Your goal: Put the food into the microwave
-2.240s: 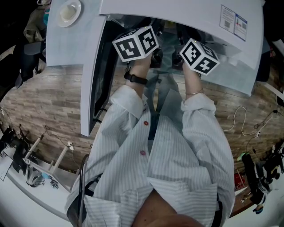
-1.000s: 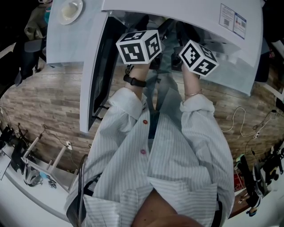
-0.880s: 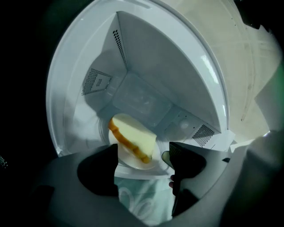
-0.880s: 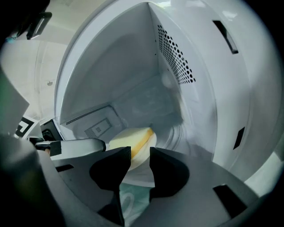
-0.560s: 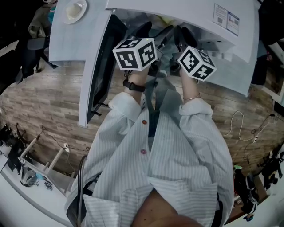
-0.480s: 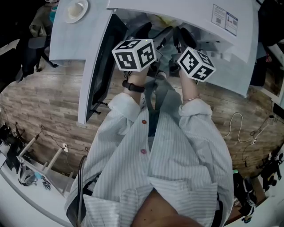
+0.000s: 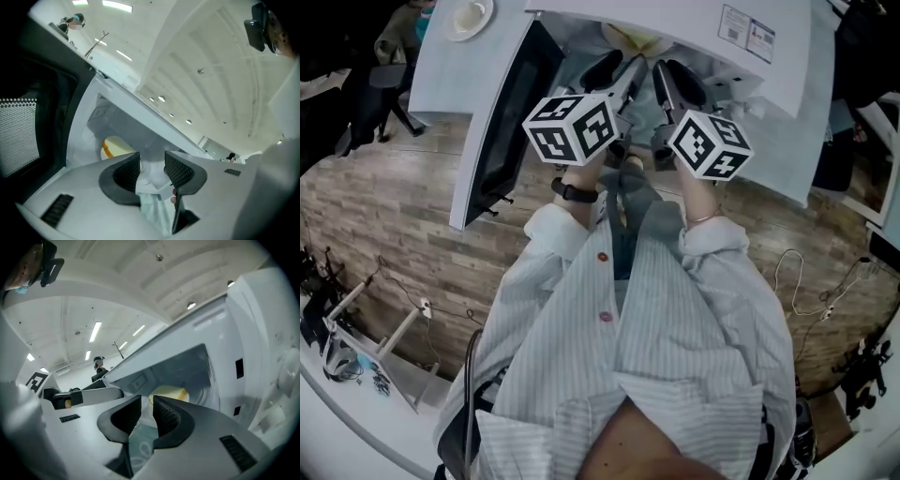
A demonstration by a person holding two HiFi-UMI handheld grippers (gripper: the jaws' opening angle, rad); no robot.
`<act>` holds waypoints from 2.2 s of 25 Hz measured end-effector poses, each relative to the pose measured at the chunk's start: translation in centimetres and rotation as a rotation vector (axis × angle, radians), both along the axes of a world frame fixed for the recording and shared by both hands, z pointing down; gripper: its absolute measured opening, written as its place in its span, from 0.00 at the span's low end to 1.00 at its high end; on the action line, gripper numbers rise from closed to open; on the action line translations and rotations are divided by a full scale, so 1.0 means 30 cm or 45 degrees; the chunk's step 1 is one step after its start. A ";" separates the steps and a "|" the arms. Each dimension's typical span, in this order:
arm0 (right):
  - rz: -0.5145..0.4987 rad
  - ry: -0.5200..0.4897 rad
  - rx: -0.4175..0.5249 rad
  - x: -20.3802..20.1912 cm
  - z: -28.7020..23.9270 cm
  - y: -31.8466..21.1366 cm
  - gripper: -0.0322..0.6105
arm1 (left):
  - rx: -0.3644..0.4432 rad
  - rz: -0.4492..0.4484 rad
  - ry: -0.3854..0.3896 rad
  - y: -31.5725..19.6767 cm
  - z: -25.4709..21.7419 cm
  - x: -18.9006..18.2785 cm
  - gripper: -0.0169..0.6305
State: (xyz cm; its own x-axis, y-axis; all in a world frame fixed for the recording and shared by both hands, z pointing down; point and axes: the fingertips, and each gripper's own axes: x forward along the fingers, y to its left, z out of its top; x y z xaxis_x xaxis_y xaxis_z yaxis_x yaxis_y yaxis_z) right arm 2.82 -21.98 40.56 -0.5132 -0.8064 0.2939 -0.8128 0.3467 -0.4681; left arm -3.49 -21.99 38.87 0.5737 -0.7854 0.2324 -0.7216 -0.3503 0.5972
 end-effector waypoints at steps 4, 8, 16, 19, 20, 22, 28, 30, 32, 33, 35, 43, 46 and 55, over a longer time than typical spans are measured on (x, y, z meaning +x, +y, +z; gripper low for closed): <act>-0.057 -0.005 0.078 0.020 -0.106 0.061 0.17 | 0.080 0.013 -0.038 0.074 -0.078 0.042 0.16; -0.121 -0.012 0.178 0.051 -0.221 0.115 0.13 | 0.147 0.063 -0.058 0.131 -0.158 0.100 0.08; -0.206 -0.009 0.290 0.091 -0.373 0.231 0.11 | 0.243 0.142 -0.058 0.236 -0.289 0.168 0.04; -0.211 -0.011 0.301 0.096 -0.399 0.263 0.11 | 0.280 0.183 -0.062 0.265 -0.321 0.185 0.04; -0.208 -0.010 0.298 0.100 -0.402 0.274 0.11 | 0.286 0.194 -0.060 0.277 -0.328 0.189 0.04; -0.198 -0.010 0.288 0.106 -0.405 0.286 0.10 | 0.291 0.213 -0.058 0.293 -0.337 0.192 0.04; -0.156 -0.033 0.273 0.104 -0.417 0.272 0.10 | 0.301 0.236 -0.074 0.285 -0.355 0.162 0.04; -0.150 -0.026 0.282 0.100 -0.426 0.262 0.10 | 0.306 0.245 -0.070 0.273 -0.358 0.155 0.04; -0.149 -0.019 0.286 0.092 -0.433 0.261 0.10 | 0.302 0.254 -0.066 0.269 -0.356 0.147 0.04; -0.149 -0.018 0.286 0.087 -0.436 0.261 0.10 | 0.299 0.257 -0.064 0.269 -0.355 0.141 0.04; -0.149 -0.020 0.290 0.078 -0.443 0.253 0.10 | 0.301 0.265 -0.057 0.258 -0.360 0.131 0.04; -0.172 -0.002 0.292 0.038 -0.452 0.259 0.10 | 0.335 0.324 -0.044 0.222 -0.387 0.101 0.04; -0.173 -0.004 0.286 0.030 -0.451 0.269 0.10 | 0.355 0.352 -0.052 0.219 -0.391 0.105 0.04; -0.157 0.027 0.282 0.049 -0.443 0.286 0.10 | 0.344 0.496 -0.049 0.253 -0.376 0.159 0.04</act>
